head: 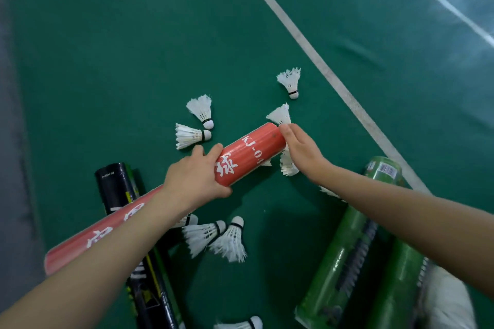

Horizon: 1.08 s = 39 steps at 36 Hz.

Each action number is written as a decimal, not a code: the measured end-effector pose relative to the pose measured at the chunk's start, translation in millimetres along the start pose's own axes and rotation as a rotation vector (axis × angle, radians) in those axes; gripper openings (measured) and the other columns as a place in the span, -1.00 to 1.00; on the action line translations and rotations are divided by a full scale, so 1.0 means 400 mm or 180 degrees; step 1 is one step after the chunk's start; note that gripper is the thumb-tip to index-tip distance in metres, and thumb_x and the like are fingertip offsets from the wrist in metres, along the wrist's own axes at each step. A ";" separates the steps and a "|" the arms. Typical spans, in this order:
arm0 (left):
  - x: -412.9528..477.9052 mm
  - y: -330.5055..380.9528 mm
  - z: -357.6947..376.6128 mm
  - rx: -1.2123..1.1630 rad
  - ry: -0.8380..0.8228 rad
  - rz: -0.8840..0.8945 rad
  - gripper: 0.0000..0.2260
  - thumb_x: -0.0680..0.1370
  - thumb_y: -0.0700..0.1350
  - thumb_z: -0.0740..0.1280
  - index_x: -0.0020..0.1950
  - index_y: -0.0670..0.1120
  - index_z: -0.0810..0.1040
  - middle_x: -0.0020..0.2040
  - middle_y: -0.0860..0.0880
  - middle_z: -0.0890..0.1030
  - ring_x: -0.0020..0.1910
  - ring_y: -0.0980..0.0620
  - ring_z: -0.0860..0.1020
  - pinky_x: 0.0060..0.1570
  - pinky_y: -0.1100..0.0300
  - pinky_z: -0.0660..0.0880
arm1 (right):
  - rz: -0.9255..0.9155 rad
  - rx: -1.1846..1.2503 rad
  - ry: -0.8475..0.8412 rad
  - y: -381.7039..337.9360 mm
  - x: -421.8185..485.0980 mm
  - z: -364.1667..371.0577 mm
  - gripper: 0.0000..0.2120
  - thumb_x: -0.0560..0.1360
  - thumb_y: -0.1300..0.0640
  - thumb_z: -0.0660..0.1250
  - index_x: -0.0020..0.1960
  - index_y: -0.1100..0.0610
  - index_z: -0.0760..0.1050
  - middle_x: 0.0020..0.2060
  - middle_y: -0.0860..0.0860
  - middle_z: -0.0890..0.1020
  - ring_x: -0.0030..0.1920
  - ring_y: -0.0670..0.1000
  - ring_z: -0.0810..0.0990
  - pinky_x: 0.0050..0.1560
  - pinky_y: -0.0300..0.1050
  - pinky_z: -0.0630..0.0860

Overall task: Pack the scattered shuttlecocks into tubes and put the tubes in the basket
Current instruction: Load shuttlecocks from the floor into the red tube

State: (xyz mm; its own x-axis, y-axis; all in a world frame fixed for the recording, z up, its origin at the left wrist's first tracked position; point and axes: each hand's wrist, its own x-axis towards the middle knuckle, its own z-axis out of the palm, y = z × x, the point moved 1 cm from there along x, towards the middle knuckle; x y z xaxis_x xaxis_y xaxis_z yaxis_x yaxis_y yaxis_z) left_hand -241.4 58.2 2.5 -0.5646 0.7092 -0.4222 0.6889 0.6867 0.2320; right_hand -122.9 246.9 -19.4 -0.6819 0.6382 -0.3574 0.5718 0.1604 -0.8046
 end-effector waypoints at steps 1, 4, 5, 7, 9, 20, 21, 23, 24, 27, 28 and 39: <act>-0.006 -0.004 0.006 -0.0025 -0.0028 -0.0038 -0.22 0.32 0.26 0.42 0.42 0.15 0.13 0.08 0.00 0.37 -0.09 -0.02 0.47 -0.11 0.11 0.47 | 0.0004 -0.0186 0.0090 0.010 -0.004 0.000 -0.72 0.66 0.00 0.04 0.14 0.11 0.44 -0.01 -0.01 0.55 0.03 -0.02 0.50 -0.03 -0.16 0.33; -0.029 -0.013 0.031 -0.0154 -0.0123 -0.0115 -0.20 0.32 0.27 0.42 0.44 0.14 0.10 0.08 0.01 0.36 -0.07 -0.02 0.49 -0.08 0.11 0.48 | 0.0052 -0.0528 0.0366 0.044 -0.018 -0.007 -0.78 0.64 0.13 0.11 0.16 0.19 0.46 0.02 0.04 0.54 0.06 0.06 0.50 -0.06 -0.22 0.31; -0.036 -0.013 0.039 -0.0208 -0.0151 -0.0128 -0.19 0.32 0.27 0.42 0.45 0.14 0.09 0.09 0.01 0.36 -0.05 -0.02 0.50 -0.06 0.10 0.49 | 0.0069 -0.0615 0.0415 0.055 -0.024 -0.012 -0.78 0.63 0.15 0.13 0.19 0.20 0.46 0.06 0.06 0.54 0.12 0.07 0.49 -0.01 -0.25 0.31; -0.047 -0.008 0.054 -0.0301 -0.0205 -0.0154 -0.17 0.33 0.26 0.42 0.47 0.13 0.08 0.11 0.00 0.37 -0.02 -0.01 0.51 -0.03 0.09 0.51 | 0.0047 -0.1074 0.0394 0.079 -0.030 -0.020 -0.69 0.60 0.18 0.19 0.33 0.18 0.38 0.25 0.10 0.47 0.29 0.07 0.38 0.23 -0.20 0.28; -0.051 0.000 0.066 -0.0360 -0.0252 -0.0171 -0.17 0.33 0.25 0.43 0.47 0.12 0.08 0.11 -0.01 0.37 -0.02 -0.01 0.51 -0.03 0.09 0.51 | 0.0066 -0.1799 0.0224 0.102 -0.029 -0.023 -0.54 0.54 0.20 0.24 0.43 0.11 0.27 0.37 0.13 0.35 0.41 0.12 0.23 0.38 -0.01 0.22; -0.067 0.010 0.085 -0.0362 -0.0326 -0.0077 -0.19 0.30 0.26 0.45 0.43 0.13 0.14 0.07 0.01 0.37 -0.05 -0.01 0.50 -0.06 0.11 0.48 | 0.0211 -0.2223 -0.0052 0.162 -0.026 0.027 -0.49 0.49 0.02 0.37 0.33 0.15 0.25 0.22 0.13 0.41 0.21 0.16 0.41 0.21 0.12 0.42; -0.065 0.006 0.083 -0.0329 -0.0313 -0.0050 -0.20 0.31 0.25 0.45 0.43 0.13 0.14 0.06 0.01 0.38 -0.05 -0.01 0.50 -0.07 0.11 0.47 | 0.0247 -0.2182 -0.0083 0.166 -0.025 0.029 -0.47 0.49 -0.02 0.38 0.33 0.15 0.26 0.21 0.13 0.42 0.20 0.15 0.43 0.20 0.12 0.44; -0.059 0.002 0.080 -0.0225 -0.0290 0.0018 -0.20 0.31 0.25 0.45 0.44 0.13 0.13 0.07 0.00 0.38 -0.04 -0.02 0.50 -0.05 0.10 0.49 | 0.0286 -0.2092 -0.0123 0.174 -0.029 0.028 -0.43 0.48 -0.06 0.39 0.35 0.18 0.28 0.23 0.14 0.43 0.21 0.16 0.44 0.22 0.10 0.43; -0.055 0.001 0.080 -0.0161 -0.0290 0.0050 -0.19 0.32 0.25 0.45 0.44 0.13 0.12 0.08 -0.01 0.37 -0.03 -0.03 0.50 -0.03 0.09 0.49 | 0.0275 -0.2120 -0.0146 0.177 -0.033 0.025 -0.42 0.47 -0.04 0.40 0.36 0.18 0.28 0.24 0.14 0.43 0.23 0.16 0.43 0.25 0.08 0.42; -0.046 0.002 0.076 -0.0017 -0.0317 0.0133 -0.17 0.32 0.25 0.45 0.46 0.12 0.11 0.07 -0.01 0.36 -0.02 -0.03 0.50 -0.03 0.08 0.49 | 0.0282 -0.2160 -0.0238 0.187 -0.058 0.014 -0.39 0.47 0.04 0.41 0.41 0.18 0.25 0.29 0.17 0.42 0.29 0.16 0.39 0.29 0.04 0.36; -0.047 0.001 0.072 0.0004 -0.0336 0.0164 -0.17 0.32 0.25 0.45 0.46 0.12 0.11 0.07 0.00 0.36 -0.03 -0.02 0.49 -0.04 0.09 0.48 | 0.0291 -0.2162 -0.0202 0.185 -0.074 0.012 -0.37 0.47 0.06 0.41 0.43 0.18 0.22 0.30 0.18 0.40 0.31 0.17 0.37 0.30 0.04 0.34; -0.252 -0.028 0.088 0.0422 -0.0457 0.0257 -0.19 0.32 0.25 0.45 0.44 0.16 0.09 0.11 -0.02 0.36 0.04 -0.05 0.49 -0.02 0.05 0.50 | -0.0284 -0.2078 -0.0235 0.137 -0.404 0.078 -0.69 0.49 0.14 0.31 0.17 0.15 0.29 0.06 0.02 0.37 0.05 0.00 0.39 -0.01 -0.14 0.36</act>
State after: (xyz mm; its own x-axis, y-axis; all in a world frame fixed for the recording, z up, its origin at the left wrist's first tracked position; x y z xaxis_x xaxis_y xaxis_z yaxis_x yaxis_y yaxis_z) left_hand -176.4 -26.6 11.7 -0.4413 0.7245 -0.5295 0.7884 0.5949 0.1569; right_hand 4.6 129.0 -20.6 -0.7557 0.5518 -0.3528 0.6548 0.6486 -0.3881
